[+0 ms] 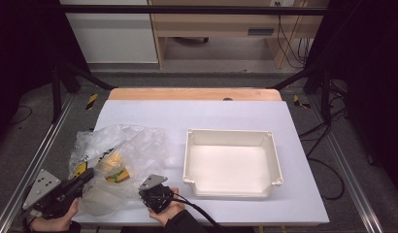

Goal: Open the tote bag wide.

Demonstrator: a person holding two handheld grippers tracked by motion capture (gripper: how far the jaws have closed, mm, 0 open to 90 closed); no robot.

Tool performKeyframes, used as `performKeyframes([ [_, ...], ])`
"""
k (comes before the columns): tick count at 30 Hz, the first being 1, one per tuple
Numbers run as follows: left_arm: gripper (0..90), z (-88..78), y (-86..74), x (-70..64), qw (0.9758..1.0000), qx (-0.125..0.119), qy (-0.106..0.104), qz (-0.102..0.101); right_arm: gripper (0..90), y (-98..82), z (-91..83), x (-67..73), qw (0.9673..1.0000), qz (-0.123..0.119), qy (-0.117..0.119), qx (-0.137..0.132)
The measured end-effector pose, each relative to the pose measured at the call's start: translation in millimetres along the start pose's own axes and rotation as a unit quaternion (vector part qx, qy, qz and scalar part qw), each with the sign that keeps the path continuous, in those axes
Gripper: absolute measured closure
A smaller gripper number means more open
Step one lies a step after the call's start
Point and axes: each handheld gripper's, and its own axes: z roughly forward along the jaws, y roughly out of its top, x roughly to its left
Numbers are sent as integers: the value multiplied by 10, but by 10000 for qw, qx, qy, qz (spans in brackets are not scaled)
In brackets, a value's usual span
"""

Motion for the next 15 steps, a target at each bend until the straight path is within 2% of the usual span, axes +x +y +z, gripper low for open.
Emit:
performKeyframes([
  [15, 900, -8, -65, 112, 9996, 87, 265, -55, 900, 4, 4, 0, 10000, -11, 39, 18],
])
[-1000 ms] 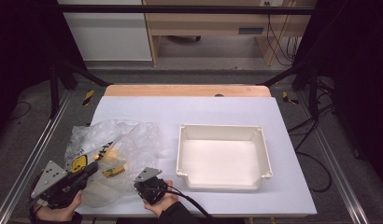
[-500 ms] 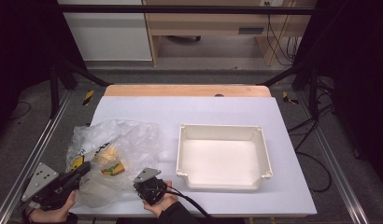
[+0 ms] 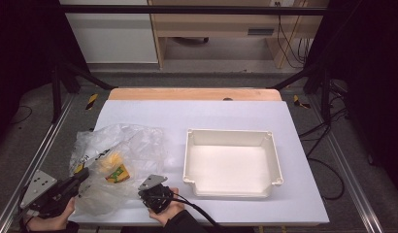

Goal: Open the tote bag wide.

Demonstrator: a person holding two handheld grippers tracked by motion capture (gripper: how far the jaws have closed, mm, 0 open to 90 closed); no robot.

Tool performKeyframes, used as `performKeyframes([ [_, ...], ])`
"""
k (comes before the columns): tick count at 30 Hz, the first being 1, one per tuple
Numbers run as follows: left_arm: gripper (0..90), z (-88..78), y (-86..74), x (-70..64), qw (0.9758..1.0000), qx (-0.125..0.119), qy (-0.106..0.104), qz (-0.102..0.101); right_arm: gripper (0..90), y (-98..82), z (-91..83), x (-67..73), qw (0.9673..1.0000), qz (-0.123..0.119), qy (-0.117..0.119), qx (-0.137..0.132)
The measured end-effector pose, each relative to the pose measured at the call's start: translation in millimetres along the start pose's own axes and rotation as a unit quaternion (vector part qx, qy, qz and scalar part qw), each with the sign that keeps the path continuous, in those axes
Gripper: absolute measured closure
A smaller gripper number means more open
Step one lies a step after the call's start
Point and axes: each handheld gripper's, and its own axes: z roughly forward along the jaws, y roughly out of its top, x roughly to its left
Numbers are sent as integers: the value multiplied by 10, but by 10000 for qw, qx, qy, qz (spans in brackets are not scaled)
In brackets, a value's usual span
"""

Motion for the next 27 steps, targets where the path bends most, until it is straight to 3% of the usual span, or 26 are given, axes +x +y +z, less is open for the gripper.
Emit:
performKeyframes([
  [6, 900, -4, -60, 56, 9999, 63, 101, -63, 900, 0, 3, 1, 10000, -2, 13, -4],
  [11, 900, -14, -84, 55, 9997, 118, 210, 16, 900, 1, 9, 0, 10000, 12, 36, -23],
  [27, 900, 34, -297, 140, 9987, 449, 244, -91, 900, 1, 11, -5, 10000, -16, 44, -22],
])
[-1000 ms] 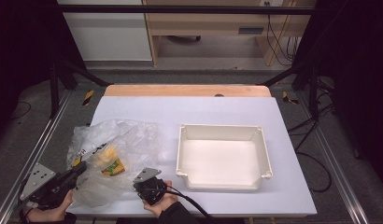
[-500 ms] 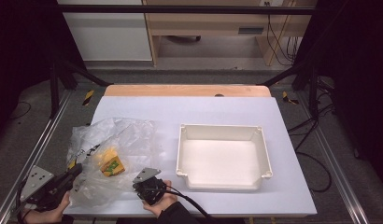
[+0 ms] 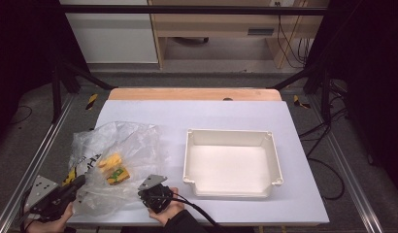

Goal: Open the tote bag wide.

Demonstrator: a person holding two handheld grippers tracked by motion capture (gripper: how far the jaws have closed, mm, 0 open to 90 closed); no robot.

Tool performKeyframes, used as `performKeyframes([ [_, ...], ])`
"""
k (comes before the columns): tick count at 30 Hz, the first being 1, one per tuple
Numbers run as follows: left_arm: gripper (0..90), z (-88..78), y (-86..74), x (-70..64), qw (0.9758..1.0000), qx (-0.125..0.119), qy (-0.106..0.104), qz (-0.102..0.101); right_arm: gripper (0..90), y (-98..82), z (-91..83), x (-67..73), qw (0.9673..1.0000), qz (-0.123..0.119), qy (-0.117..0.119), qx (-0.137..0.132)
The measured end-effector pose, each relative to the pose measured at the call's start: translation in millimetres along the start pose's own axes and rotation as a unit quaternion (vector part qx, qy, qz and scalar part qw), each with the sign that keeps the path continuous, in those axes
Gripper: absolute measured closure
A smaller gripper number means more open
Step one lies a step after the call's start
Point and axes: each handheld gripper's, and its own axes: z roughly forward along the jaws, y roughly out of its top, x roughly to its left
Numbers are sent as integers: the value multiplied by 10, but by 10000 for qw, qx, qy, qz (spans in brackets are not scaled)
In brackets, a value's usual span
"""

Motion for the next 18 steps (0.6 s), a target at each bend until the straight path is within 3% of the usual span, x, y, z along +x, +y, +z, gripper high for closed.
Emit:
performKeyframes([
  [8, 900, -6, -64, 8, 9999, 76, -80, -8, 900, 11, -27, -9, 10000, 32, -70, -57],
  [11, 900, -2, -72, 3, 9999, 73, -111, -1, 900, 65, -116, -22, 9995, 104, -48, -289],
  [18, 900, -6, -82, -4, 9999, 78, -144, 12, 861, 323, -279, 52, 9971, -35, 90, -757],
])
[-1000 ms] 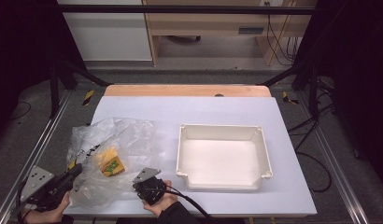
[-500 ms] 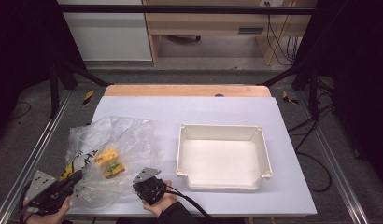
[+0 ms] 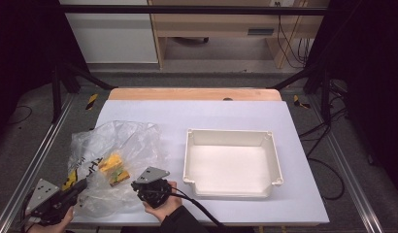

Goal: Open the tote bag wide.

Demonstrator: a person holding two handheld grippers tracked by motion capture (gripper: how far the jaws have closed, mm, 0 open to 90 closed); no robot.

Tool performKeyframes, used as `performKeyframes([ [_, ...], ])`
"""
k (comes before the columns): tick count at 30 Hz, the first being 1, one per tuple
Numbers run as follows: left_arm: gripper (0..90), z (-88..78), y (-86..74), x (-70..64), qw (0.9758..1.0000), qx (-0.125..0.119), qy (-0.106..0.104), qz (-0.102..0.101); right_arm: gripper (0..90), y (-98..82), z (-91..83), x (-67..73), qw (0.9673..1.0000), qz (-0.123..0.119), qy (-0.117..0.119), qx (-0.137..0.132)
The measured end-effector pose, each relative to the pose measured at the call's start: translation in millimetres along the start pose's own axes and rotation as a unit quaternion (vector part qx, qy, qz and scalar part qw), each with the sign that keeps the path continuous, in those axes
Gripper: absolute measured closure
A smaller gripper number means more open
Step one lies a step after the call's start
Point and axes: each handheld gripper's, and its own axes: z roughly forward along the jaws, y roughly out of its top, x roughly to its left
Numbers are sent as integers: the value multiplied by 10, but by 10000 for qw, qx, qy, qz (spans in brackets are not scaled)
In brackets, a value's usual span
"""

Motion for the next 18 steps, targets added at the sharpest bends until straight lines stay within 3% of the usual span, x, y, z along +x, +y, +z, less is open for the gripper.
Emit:
performKeyframes([
  [6, 900, -3, -8, -5, 10000, 15, -10, 3, 726, 60, 64, 107, 9996, 14, 232, -133],
  [11, 900, 5, -13, -12, 10000, 52, -12, 42, 602, -15, 162, 184, 9992, -42, 406, 46],
  [15, 900, 15, -20, -18, 10000, 83, -25, 30, 604, -115, 244, 230, 9986, -87, 474, 230],
  [18, 900, 23, -25, -19, 9999, 110, -37, 40, 716, -190, 305, 225, 9982, -102, 420, 418],
])
